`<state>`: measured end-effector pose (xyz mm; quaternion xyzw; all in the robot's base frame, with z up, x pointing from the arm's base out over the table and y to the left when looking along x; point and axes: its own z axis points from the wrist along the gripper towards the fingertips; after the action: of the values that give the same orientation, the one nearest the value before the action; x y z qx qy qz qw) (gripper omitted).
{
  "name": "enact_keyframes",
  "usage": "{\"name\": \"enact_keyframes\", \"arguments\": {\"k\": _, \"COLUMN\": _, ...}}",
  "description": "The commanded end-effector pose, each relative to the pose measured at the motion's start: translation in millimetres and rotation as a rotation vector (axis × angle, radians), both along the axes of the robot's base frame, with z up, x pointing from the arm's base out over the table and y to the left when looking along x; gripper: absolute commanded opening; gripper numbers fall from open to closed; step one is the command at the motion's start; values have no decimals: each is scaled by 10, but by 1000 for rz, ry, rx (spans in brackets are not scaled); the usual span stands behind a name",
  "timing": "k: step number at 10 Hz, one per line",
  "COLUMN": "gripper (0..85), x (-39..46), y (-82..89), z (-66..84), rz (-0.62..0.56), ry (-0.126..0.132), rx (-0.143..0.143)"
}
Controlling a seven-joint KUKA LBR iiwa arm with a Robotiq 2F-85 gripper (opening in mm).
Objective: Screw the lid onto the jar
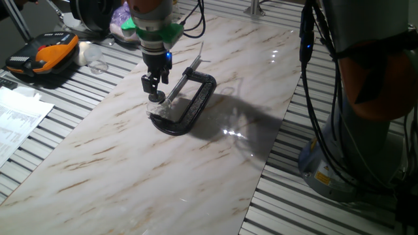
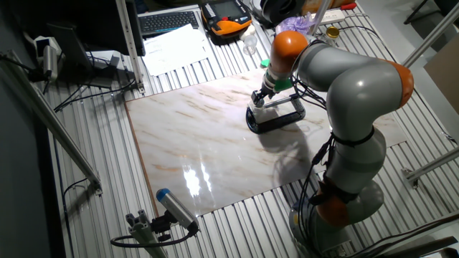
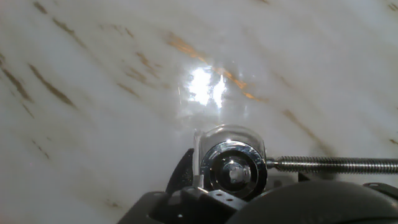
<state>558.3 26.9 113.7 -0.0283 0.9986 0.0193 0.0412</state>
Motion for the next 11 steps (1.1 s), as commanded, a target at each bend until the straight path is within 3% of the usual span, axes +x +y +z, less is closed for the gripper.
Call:
{"name": "enact_keyframes", "arguments": {"k": 1, "gripper": 680, "x": 1, "y": 4, "z": -2, "rz": 3, "ry": 11, "rx": -8}}
{"name": "enact_keyframes", "arguments": {"k": 3, "gripper": 680, "x": 2, "y": 11, "z": -7, "rz": 29, "ry": -8, "rx": -48}}
{"name": "enact_keyframes", "arguments": {"k": 4, "gripper": 510, "x": 4, "y": 13, "z": -11, "rz": 51, "ry": -2, "rx": -55}}
{"name": "enact_keyframes", "arguments": {"k": 6, "gripper": 510, "x": -1, "y": 31, "z": -14, "rz": 25, "ry": 25, "rx": 14}}
{"name": "enact_keyframes", "arguments": {"k": 7, "gripper": 510, "x": -2, "y": 34, "z": -12, "rz": 21, "ry": 10, "rx": -16}}
{"name": "enact_keyframes", "arguments": {"k": 8, "gripper": 680, "x": -3, "y": 37, "z": -11, "rz": 27, "ry": 5, "rx": -20}}
{"name": "enact_keyframes", "arguments": {"k": 9, "gripper": 680, "x": -3, "y": 59, "z": -13, "rz": 29, "ry": -7, "rx": -31}}
{"name": "enact_keyframes", "arguments": {"k": 10, "gripper": 680, "x": -5, "y": 89, "z": -27, "rz": 33, "ry": -20, "rx": -63}}
{"name": "enact_keyframes", "arguments": {"k": 11, "gripper": 680, "x": -10, "y": 119, "z": -44, "rz": 33, "ry": -26, "rx": -62}}
